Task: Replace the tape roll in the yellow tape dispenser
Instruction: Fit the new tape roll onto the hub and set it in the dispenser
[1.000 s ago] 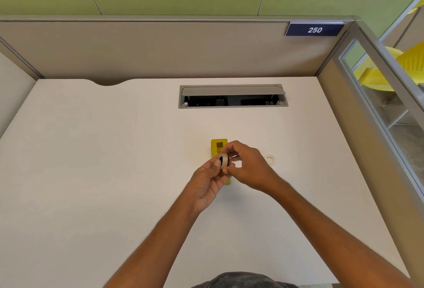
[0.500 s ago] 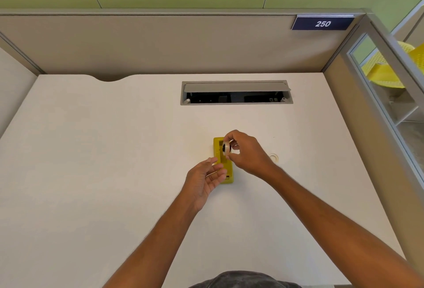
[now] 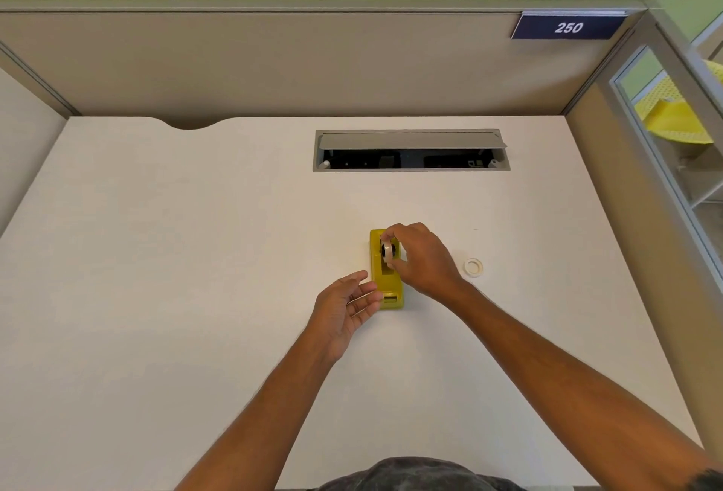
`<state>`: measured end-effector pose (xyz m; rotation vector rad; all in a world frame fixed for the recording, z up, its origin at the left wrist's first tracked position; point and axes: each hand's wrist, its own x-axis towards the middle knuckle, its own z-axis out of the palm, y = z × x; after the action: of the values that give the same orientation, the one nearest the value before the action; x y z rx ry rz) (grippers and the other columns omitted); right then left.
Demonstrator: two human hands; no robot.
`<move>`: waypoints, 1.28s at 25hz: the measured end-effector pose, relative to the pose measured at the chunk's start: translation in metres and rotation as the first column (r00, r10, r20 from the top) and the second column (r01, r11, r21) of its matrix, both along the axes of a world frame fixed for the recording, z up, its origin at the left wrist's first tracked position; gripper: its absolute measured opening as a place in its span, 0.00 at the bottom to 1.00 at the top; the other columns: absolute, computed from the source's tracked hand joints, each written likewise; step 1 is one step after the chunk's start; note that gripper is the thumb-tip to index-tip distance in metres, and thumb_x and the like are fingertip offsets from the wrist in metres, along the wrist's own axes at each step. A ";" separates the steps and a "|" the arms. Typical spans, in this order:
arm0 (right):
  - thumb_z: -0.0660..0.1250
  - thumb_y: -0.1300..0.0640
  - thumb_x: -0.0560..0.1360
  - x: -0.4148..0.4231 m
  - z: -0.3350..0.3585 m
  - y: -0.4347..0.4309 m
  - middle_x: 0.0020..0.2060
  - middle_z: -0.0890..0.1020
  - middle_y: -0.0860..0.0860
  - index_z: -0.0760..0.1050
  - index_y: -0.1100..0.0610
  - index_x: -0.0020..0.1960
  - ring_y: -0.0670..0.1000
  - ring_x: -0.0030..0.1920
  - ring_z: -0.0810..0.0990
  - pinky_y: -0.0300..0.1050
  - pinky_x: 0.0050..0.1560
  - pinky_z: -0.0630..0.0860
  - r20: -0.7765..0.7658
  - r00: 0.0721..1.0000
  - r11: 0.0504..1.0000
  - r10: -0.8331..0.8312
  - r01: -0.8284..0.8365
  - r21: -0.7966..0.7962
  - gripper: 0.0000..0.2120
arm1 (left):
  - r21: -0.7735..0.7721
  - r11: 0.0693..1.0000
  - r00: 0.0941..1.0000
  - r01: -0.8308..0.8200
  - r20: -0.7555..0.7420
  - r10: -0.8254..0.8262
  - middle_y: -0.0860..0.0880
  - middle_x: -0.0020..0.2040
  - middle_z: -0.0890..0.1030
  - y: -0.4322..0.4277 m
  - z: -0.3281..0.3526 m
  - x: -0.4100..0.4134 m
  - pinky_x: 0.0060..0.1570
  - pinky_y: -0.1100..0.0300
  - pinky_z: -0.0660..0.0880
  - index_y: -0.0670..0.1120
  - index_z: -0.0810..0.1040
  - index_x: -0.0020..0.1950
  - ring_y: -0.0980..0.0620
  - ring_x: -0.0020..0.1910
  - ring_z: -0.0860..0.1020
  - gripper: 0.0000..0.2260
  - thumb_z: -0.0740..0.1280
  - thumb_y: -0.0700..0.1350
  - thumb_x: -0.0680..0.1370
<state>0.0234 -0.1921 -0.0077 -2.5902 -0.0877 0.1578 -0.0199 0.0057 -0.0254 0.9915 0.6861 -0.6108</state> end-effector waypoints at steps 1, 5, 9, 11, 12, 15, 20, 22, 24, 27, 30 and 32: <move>0.78 0.59 0.75 0.000 -0.001 0.000 0.58 0.85 0.50 0.79 0.49 0.64 0.54 0.61 0.79 0.53 0.54 0.82 -0.003 1.000 1.000 -0.003 0.003 -0.010 0.20 | 0.011 1.000 1.000 0.008 0.000 -0.008 0.41 0.53 0.90 0.001 0.000 0.000 0.53 0.51 0.87 0.43 0.84 0.65 0.42 0.52 0.89 0.10 0.67 0.42 0.86; 0.79 0.56 0.75 -0.001 -0.007 0.003 0.60 0.84 0.52 0.78 0.47 0.66 0.55 0.59 0.81 0.50 0.53 0.82 -0.046 0.998 0.999 -0.036 0.034 -0.039 0.21 | 0.050 0.998 0.999 0.036 -0.005 -0.036 0.44 0.52 0.91 0.002 -0.002 0.000 0.58 0.49 0.84 0.45 0.85 0.65 0.43 0.54 0.89 0.10 0.66 0.43 0.87; 0.79 0.56 0.75 -0.001 -0.009 0.007 0.61 0.84 0.52 0.78 0.48 0.67 0.55 0.60 0.81 0.50 0.54 0.81 -0.040 0.997 0.997 -0.072 0.071 -0.044 0.22 | 0.058 0.997 0.999 0.045 -0.013 -0.044 0.44 0.53 0.91 0.002 -0.003 -0.002 0.57 0.50 0.84 0.45 0.85 0.65 0.43 0.55 0.88 0.10 0.66 0.44 0.87; 0.79 0.58 0.75 0.000 -0.008 0.009 0.61 0.84 0.52 0.79 0.49 0.66 0.56 0.61 0.80 0.52 0.55 0.82 -0.031 0.997 0.996 -0.074 0.073 -0.050 0.21 | 0.059 0.997 0.999 0.044 -0.015 -0.043 0.44 0.54 0.90 0.002 -0.003 -0.003 0.54 0.51 0.84 0.45 0.85 0.65 0.43 0.55 0.88 0.10 0.67 0.44 0.87; 0.78 0.59 0.75 0.000 -0.008 0.009 0.62 0.84 0.51 0.79 0.50 0.66 0.56 0.62 0.79 0.53 0.56 0.82 -0.025 0.998 0.997 -0.064 0.062 -0.055 0.21 | 0.058 0.997 0.999 0.044 -0.015 -0.043 0.44 0.54 0.90 0.003 -0.003 -0.004 0.53 0.51 0.84 0.45 0.85 0.64 0.43 0.55 0.88 0.10 0.67 0.44 0.87; 0.77 0.63 0.74 0.001 -0.010 0.010 0.64 0.81 0.50 0.80 0.52 0.65 0.55 0.63 0.77 0.54 0.56 0.81 -0.005 1.000 0.997 -0.026 0.025 -0.073 0.21 | 0.061 0.997 0.999 0.042 -0.013 -0.041 0.43 0.55 0.90 0.003 -0.003 -0.004 0.53 0.51 0.84 0.46 0.85 0.64 0.43 0.55 0.88 0.10 0.66 0.43 0.87; 0.80 0.61 0.73 -0.002 -0.018 0.009 0.68 0.75 0.49 0.80 0.51 0.65 0.52 0.67 0.76 0.53 0.55 0.84 -0.043 0.995 0.996 -0.088 0.088 -0.002 0.22 | 0.156 0.985 0.996 0.074 0.045 -0.082 0.43 0.55 0.89 0.002 -0.001 -0.004 0.53 0.52 0.83 0.45 0.85 0.65 0.43 0.55 0.88 0.10 0.67 0.43 0.87; 0.80 0.61 0.74 -0.004 -0.020 0.010 0.68 0.74 0.48 0.80 0.50 0.66 0.52 0.67 0.76 0.53 0.54 0.84 -0.050 0.995 0.996 -0.091 0.091 0.005 0.23 | 0.251 0.963 0.989 0.099 0.082 -0.123 0.43 0.56 0.89 0.000 0.000 -0.004 0.52 0.54 0.83 0.46 0.85 0.64 0.44 0.54 0.88 0.09 0.69 0.44 0.86; 0.80 0.61 0.74 -0.004 -0.020 0.010 0.69 0.73 0.48 0.80 0.50 0.66 0.52 0.67 0.76 0.53 0.55 0.84 -0.054 0.994 0.995 -0.098 0.098 0.002 0.23 | 0.361 0.926 0.977 0.109 0.133 -0.167 0.45 0.54 0.90 -0.004 0.000 0.000 0.51 0.55 0.83 0.48 0.87 0.60 0.44 0.54 0.89 0.07 0.70 0.44 0.85; 0.79 0.62 0.74 -0.005 -0.019 0.010 0.69 0.74 0.49 0.79 0.51 0.67 0.53 0.66 0.76 0.53 0.54 0.84 -0.046 0.994 0.995 -0.097 0.097 -0.008 0.23 | 0.562 0.822 0.924 0.096 0.257 -0.284 0.52 0.48 0.91 -0.010 0.007 0.012 0.55 0.52 0.85 0.52 0.89 0.53 0.48 0.51 0.89 0.08 0.71 0.43 0.83; 0.79 0.63 0.73 -0.007 -0.021 0.007 0.69 0.74 0.50 0.77 0.52 0.70 0.54 0.67 0.76 0.54 0.57 0.83 -0.061 0.994 0.994 -0.094 0.097 0.048 0.27 | 0.728 0.682 0.801 0.068 0.368 -0.473 0.54 0.49 0.90 -0.016 0.018 0.032 0.56 0.55 0.83 0.51 0.91 0.54 0.52 0.50 0.88 0.08 0.72 0.43 0.82; 0.79 0.63 0.72 -0.010 -0.022 0.004 0.68 0.74 0.49 0.75 0.52 0.72 0.53 0.67 0.77 0.55 0.59 0.83 -0.077 0.990 0.983 -0.115 0.125 0.138 0.30 | 0.830 0.558 0.671 0.017 0.404 -0.622 0.50 0.52 0.90 -0.018 0.021 0.045 0.58 0.53 0.82 0.47 0.90 0.57 0.50 0.52 0.87 0.08 0.72 0.42 0.82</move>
<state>0.0137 -0.1880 -0.0300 -2.4371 0.0797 0.1892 0.0251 -0.0124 -0.0046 2.1038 0.0250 -0.2052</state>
